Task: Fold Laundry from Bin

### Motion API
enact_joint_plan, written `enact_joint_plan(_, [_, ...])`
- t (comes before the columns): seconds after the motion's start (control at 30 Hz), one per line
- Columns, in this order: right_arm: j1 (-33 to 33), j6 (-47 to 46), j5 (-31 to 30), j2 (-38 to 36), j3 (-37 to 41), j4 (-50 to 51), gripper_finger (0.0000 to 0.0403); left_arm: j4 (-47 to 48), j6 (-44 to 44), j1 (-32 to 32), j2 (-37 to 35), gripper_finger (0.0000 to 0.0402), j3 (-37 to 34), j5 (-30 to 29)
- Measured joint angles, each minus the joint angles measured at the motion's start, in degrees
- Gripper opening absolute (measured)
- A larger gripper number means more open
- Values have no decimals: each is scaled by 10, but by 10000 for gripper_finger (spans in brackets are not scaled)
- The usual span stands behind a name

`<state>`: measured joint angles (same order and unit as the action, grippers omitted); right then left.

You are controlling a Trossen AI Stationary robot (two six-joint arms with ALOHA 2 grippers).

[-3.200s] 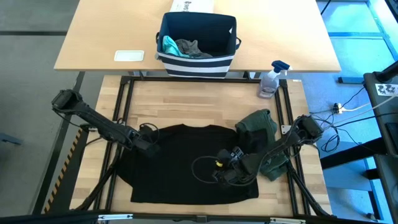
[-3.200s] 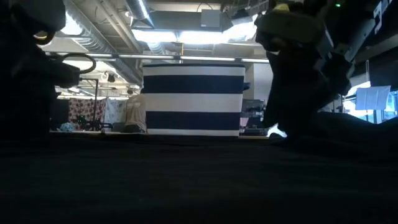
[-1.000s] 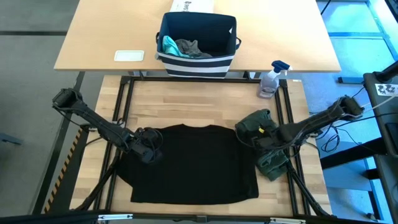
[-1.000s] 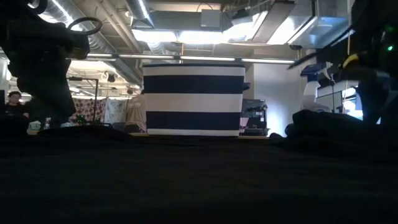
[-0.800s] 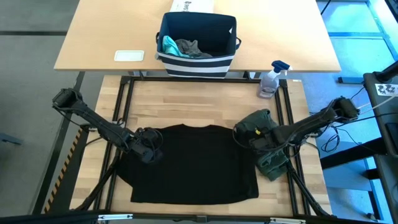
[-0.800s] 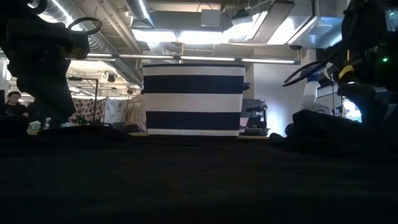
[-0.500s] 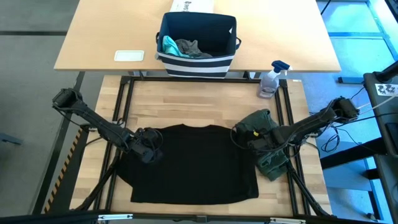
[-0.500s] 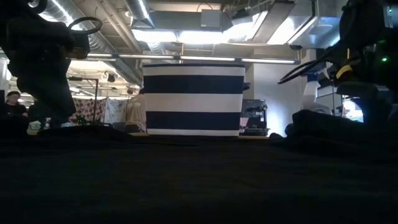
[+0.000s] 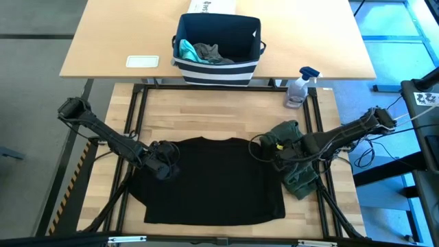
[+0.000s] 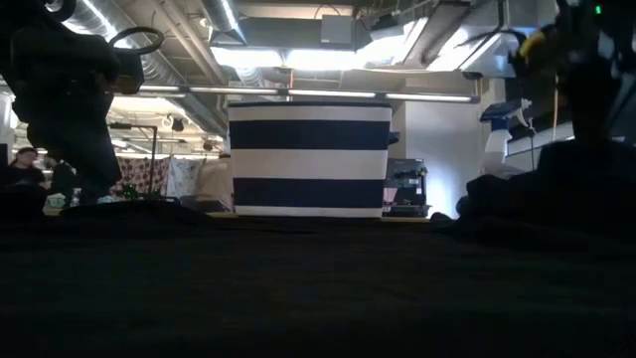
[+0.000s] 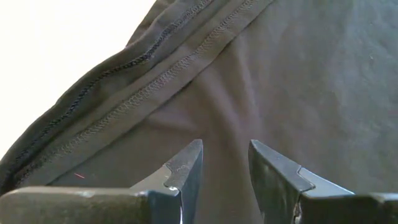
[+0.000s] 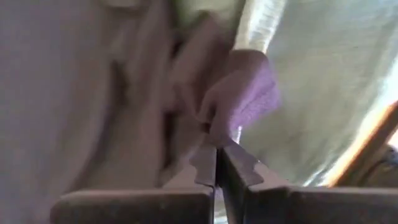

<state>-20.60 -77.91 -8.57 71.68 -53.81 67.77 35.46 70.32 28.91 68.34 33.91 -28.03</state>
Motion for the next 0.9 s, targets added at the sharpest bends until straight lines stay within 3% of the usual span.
enact_joint_plan(0.1, [0, -11, 20, 0, -14, -39, 14, 0, 0, 0, 0, 125, 0, 0])
enact_joint_plan(0.3, [0, -14, 5, 14, 8, -224, 18, -3, 0, 0, 0, 125, 0, -4])
enact_joint_plan(0.4, [0, -11, -3, 38, 16, -261, 11, -5, 0, 0, 0, 125, 0, -4])
enact_joint_plan(0.77, [0, -28, 2, 32, 16, -72, 20, -5, 0, 0, 0, 125, 0, 2])
enact_joint_plan(0.9, [0, -27, 2, 31, 16, -49, 19, -5, -4, 0, 0, 125, 0, 2])
